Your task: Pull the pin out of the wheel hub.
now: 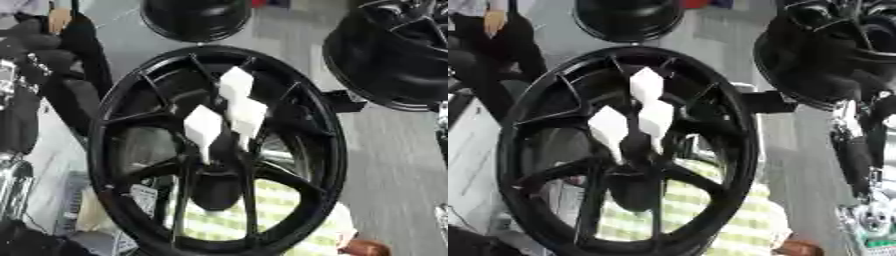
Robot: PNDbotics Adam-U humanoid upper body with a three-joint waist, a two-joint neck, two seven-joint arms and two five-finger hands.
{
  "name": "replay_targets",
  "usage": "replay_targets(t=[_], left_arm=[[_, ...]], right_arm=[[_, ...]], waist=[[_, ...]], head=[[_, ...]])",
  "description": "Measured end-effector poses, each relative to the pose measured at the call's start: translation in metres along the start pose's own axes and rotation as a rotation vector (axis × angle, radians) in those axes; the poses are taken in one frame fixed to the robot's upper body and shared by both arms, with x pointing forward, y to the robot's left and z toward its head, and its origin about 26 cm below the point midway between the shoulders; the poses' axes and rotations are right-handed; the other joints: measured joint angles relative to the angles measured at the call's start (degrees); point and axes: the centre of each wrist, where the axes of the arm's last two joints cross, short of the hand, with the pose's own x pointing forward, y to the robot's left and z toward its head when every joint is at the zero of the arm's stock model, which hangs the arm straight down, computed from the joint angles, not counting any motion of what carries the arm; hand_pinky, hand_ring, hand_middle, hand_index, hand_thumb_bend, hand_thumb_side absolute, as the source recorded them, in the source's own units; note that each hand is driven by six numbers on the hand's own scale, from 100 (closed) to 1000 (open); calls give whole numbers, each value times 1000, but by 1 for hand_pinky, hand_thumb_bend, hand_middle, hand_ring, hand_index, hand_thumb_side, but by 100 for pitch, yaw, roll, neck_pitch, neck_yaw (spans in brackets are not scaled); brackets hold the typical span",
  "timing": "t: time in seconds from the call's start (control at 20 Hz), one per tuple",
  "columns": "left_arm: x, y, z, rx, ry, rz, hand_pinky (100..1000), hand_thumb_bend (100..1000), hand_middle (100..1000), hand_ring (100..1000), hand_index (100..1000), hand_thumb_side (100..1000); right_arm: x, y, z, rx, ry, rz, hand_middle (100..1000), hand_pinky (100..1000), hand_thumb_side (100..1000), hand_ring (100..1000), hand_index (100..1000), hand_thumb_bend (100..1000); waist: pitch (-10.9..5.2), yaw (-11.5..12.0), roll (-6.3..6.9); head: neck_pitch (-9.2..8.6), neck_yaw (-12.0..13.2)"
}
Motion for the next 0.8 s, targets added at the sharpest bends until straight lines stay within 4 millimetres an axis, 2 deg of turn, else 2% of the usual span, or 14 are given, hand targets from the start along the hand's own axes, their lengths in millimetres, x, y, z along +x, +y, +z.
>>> replay_targets(t=[0.55,0.6,0.65,0.8], left_arm=[[0,0,0,0,1,0,775,100,658,655,831,697],[0,0,0,0,1,-1,775,100,658,655,831,696],[0,0,0,0,1,-1,775,100,659,655,831,697],[0,0,1,0,3,-1,775,100,659,656,831,697]], right_arm=[[-1,-6,-1,11,-14,43,662,714,641,849,815,100],[-1,-7,-2,13,-17,48,662,715,701,849,815,100],[-1,-8,-2,15,-21,53,662,716,638,849,814,100],[-2,-12,-3,29,-38,78,669,737,624,849,813,100]], waist=[[0,-5,-1],[0,-5,-1],[0,-5,-2],[0,-5,-16]], head=[[-2,0],[-2,0],[-2,0],[-2,0]])
